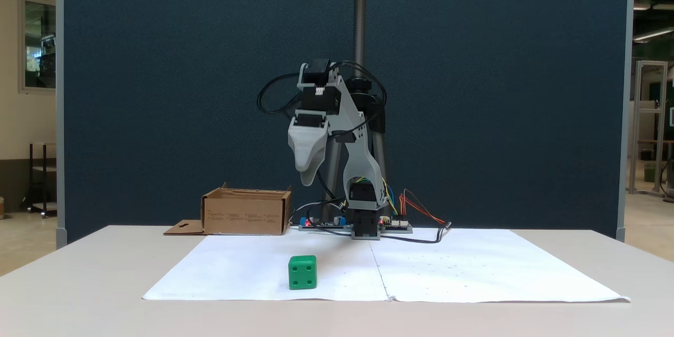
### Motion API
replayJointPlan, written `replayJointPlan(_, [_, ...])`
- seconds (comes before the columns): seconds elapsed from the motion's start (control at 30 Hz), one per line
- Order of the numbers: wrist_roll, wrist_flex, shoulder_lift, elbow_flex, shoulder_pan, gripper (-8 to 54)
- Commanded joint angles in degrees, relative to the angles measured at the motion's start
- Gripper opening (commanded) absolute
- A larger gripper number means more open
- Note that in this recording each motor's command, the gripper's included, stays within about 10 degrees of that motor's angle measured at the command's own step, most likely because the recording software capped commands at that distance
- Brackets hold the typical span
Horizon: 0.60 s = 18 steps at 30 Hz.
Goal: Grasp a green dice and put it in the bin.
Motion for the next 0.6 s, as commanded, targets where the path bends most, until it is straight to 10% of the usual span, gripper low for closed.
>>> replayJointPlan(0.0, [-5.1,10.0,0.79,-3.69,0.26,48.0])
replayJointPlan(0.57, [0.88,10.0,-6.86,-6.94,-2.37,47.4])
